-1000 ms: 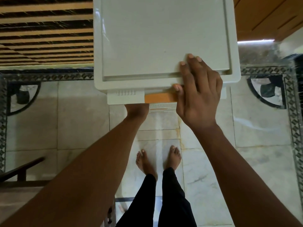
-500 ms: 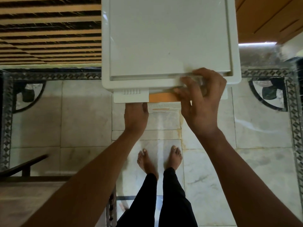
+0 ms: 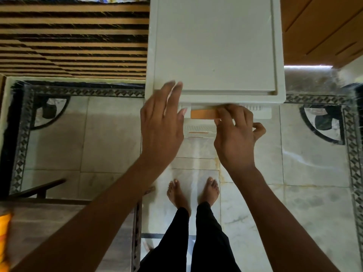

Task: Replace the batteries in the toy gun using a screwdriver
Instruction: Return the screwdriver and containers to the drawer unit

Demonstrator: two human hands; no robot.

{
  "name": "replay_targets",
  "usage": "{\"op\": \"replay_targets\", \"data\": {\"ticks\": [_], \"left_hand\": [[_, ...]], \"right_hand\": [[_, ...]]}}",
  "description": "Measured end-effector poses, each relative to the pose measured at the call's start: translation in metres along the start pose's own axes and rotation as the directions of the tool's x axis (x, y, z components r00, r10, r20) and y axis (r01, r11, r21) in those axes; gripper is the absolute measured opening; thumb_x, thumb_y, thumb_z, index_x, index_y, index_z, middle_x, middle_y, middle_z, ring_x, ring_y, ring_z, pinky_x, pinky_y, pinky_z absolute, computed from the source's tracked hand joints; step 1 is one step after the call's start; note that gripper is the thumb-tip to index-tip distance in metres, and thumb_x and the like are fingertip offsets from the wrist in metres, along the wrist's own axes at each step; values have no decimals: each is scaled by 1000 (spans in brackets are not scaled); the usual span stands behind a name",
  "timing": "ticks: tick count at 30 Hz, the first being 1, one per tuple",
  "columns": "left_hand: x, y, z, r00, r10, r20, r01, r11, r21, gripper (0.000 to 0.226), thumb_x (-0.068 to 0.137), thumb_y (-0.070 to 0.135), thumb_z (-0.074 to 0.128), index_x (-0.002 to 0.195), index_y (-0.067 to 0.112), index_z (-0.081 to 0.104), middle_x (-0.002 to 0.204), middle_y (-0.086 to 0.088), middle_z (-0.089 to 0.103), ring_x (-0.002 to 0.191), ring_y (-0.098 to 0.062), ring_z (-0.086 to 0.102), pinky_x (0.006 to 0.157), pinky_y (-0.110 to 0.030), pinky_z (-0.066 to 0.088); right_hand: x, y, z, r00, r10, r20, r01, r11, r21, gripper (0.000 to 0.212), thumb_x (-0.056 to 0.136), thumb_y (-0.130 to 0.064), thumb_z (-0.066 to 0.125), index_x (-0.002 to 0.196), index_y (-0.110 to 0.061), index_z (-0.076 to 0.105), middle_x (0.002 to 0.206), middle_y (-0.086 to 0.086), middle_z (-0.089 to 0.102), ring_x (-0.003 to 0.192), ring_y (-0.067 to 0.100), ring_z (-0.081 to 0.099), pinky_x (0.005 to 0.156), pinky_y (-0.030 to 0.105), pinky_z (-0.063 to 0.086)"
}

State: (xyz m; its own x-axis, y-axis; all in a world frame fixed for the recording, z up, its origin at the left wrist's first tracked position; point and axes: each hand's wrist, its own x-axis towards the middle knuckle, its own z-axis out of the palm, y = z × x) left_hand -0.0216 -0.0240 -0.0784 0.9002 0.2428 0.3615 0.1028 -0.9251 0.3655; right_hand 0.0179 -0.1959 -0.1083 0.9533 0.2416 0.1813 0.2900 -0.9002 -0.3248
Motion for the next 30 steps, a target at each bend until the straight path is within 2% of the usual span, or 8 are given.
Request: {"op": "replay_targets", "data": {"ticks": [4,7,10,14,17,23,27,30], "left_hand": [[20,-16,11,978,87,191,-105,991,87,47,108,28,45,152,12,51,161,-8,47,149,-29,42,120,-50,35],[19,-26,17,977,117,177,-130,989,67,44,108,23,47,150,12,54,160,-7,49,149,-28,44,119,-50,39],[18,-31,16,979,137,152,-141,990,13,42,108,19,51,150,12,56,159,-7,49,149,-27,44,117,-51,41],[15,-31,18,980,142,139,-145,989,7,43,107,19,54,150,12,55,160,-8,49,150,-28,44,117,-52,42],[13,-29,20,979,137,150,-145,989,39,49,106,25,56,153,13,51,163,-8,44,153,-28,38,122,-50,35],[9,-38,30,970,177,167,-203,966,159,71,99,34,67,160,15,38,168,-6,34,157,-26,30,126,-46,26],[7,-46,44,969,239,68,-248,931,267,73,93,28,72,158,18,41,165,-5,41,153,-27,37,121,-45,31],[8,-52,60,957,281,-68,-249,921,300,63,94,20,73,152,21,51,159,-2,51,147,-25,47,116,-42,33]], "right_hand": [[23,-10,-25,981,37,191,-41,999,15,10,94,-12,63,101,-14,71,110,4,58,111,30,50,82,43,34],[28,-8,-51,901,-40,432,35,999,20,31,106,-29,49,104,-12,74,107,4,61,108,30,53,87,47,44],[10,-10,-70,829,-118,547,156,987,-24,25,104,-25,51,100,-12,72,92,1,52,94,27,53,79,42,45],[-23,-10,-82,599,-46,799,167,984,-68,16,100,-21,54,101,-13,68,90,0,54,92,27,64,87,42,55],[-46,-11,-70,474,25,880,66,996,-64,20,99,-24,63,114,-12,65,116,3,55,107,28,66,92,42,55],[-39,9,14,515,85,853,-14,996,-91,53,97,-41,67,137,-9,56,152,7,35,128,36,53,101,53,52],[-2,28,72,496,110,861,-11,993,-121,100,91,-44,75,162,-13,13,166,5,0,134,45,48,108,58,48],[25,33,101,482,101,870,3,993,-117,112,93,-46,73,163,-11,-8,168,9,-21,144,47,38,117,58,40]]}}
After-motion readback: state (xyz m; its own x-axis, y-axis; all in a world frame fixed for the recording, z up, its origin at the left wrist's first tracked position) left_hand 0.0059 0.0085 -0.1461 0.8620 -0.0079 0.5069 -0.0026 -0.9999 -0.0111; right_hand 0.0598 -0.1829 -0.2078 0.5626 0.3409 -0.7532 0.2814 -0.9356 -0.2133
